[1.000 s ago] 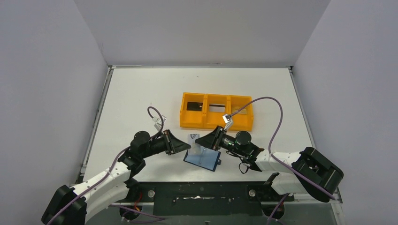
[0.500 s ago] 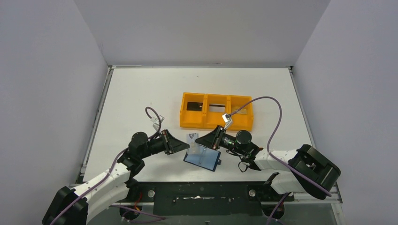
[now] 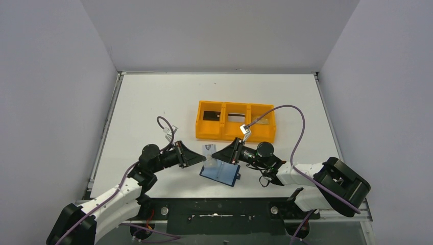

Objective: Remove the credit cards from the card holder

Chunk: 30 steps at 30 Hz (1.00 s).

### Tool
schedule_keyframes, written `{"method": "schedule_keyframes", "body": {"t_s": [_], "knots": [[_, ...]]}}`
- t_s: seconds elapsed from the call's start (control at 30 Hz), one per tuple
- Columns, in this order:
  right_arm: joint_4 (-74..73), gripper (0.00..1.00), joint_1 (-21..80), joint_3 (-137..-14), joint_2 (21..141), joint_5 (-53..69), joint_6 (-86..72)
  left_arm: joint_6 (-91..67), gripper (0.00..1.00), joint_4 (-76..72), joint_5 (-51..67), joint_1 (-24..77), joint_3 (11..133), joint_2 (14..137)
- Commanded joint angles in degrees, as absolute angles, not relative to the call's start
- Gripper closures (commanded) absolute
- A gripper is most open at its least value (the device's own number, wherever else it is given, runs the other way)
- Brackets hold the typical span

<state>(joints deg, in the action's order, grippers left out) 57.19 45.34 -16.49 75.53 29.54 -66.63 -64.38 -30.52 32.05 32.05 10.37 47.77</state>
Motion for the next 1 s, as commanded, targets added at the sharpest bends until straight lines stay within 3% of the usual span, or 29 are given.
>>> {"method": "schedule_keyframes", "body": {"t_s": [0.0,0.13,0.33,0.5,0.7,0.87,0.97], "knots": [[61.59,0.89,45.53,-17.93,74.39,30.91,-65.89,-64.42,1.00,-34.28,32.24,31.30,9.90,46.79],[60.56,0.95,45.48,-17.80,73.77,30.42,-65.45,-63.97,1.00,-33.76,32.56,31.20,9.88,46.72],[57.92,1.00,45.48,-18.01,71.81,29.38,-64.10,-61.45,0.47,-25.69,29.85,30.86,11.61,44.56],[49.01,1.00,45.32,-18.59,67.59,25.39,-60.08,-55.20,0.25,-11.42,24.10,30.67,16.11,40.89],[25.88,1.00,45.26,-23.74,56.79,13.21,-48.26,-46.08,0.15,8.94,12.43,30.50,24.69,38.32],[6.67,1.00,45.22,-30.67,50.37,-3.09,-33.12,-41.11,0.13,19.88,0.56,30.50,31.52,36.61],[3.27,1.00,45.24,-33.47,48.86,-9.14,-20.95,-38.56,0.12,23.45,-5.09,30.39,34.17,35.16]]}}
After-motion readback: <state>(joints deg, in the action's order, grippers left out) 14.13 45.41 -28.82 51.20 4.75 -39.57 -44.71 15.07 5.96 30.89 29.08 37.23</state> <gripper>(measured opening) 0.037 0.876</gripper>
